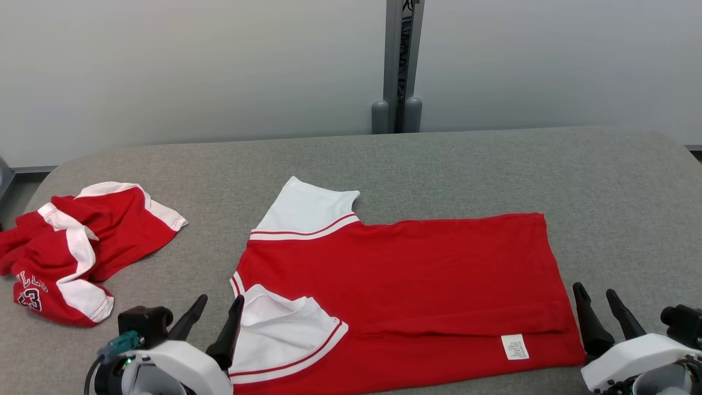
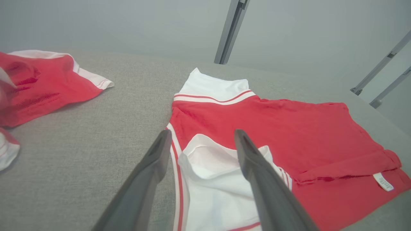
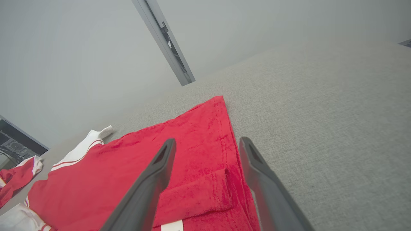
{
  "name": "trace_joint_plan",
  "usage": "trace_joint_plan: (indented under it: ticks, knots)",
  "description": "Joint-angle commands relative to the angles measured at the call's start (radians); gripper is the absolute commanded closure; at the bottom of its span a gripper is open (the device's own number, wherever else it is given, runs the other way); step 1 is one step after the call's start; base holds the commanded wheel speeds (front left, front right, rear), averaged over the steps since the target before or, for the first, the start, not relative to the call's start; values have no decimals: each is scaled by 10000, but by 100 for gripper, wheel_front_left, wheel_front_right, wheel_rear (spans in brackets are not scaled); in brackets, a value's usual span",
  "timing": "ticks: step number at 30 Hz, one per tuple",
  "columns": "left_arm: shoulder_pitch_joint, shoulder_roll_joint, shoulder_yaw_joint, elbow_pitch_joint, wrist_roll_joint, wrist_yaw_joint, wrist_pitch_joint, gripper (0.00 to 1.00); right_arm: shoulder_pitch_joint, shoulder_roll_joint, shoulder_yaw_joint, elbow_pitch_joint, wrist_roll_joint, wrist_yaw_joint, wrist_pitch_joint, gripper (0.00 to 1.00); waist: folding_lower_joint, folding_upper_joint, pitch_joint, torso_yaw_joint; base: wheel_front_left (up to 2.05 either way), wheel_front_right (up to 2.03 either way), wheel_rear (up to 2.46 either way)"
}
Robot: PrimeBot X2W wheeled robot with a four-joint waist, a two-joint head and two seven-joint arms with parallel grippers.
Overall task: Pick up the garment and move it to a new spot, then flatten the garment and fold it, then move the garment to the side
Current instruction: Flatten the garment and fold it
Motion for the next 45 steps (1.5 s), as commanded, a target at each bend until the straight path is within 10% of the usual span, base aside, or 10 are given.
trace_joint_plan:
  ticks: [1, 28, 45]
  knots:
    - [-235, 105, 20, -10, 93, -36, 27, 0, -103, -83, 67, -44, -107, 2, -2, 0, 0, 0, 48, -77, 0, 0, 0]
    - [-6757, 167, -69, 3142, 173, -1766, 1801, 0, -4952, -112, 1557, 1201, -503, 2, 283, 0, 0, 0, 3491, -1095, 0, 0, 0]
    - [-9770, 1145, -1848, 4035, -1367, -1935, 3595, 0, -7681, 485, 3201, 2812, 443, 2, 974, 0, 0, 0, 5339, -1783, 0, 0, 0]
